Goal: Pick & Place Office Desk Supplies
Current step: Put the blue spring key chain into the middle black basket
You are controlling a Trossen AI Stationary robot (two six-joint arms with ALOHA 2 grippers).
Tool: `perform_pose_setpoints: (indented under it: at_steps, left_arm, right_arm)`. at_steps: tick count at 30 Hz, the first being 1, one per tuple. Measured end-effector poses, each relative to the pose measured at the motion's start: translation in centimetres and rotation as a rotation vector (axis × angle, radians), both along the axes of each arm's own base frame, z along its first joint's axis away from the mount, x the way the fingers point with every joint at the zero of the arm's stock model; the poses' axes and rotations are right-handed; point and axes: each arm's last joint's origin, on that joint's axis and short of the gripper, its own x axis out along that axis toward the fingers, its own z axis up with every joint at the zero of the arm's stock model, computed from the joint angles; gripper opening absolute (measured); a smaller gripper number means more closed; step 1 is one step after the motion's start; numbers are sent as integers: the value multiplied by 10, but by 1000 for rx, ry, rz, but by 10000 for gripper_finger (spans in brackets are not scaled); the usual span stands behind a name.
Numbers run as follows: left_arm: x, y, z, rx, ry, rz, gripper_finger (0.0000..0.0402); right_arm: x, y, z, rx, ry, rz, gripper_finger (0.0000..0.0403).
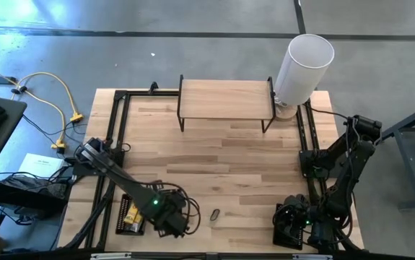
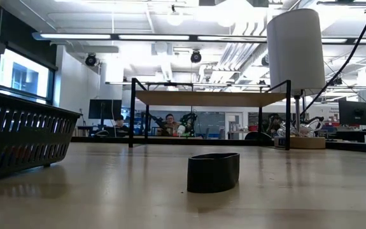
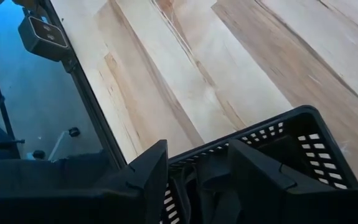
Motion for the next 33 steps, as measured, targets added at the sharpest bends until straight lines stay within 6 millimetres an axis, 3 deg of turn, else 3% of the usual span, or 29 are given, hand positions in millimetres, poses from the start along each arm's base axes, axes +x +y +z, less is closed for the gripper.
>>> perform_pose_setpoints:
  at_steps: [4, 11, 25, 33]
  left_arm:
    - [0, 6, -14, 33, 46, 1, 1]
    - [4, 5, -36, 15, 24, -157, 6]
    - [4, 11, -37, 96, 9, -100, 22]
    - [3, 10, -37, 103, 19, -190, 24]
  right_arm:
    - [2, 0, 0, 8, -5, -9, 158]
    - [13, -2, 2, 49, -25, -47, 158]
    - [37, -13, 3, 41, -43, -83, 158]
    - [60, -18, 9, 40, -131, -27, 158]
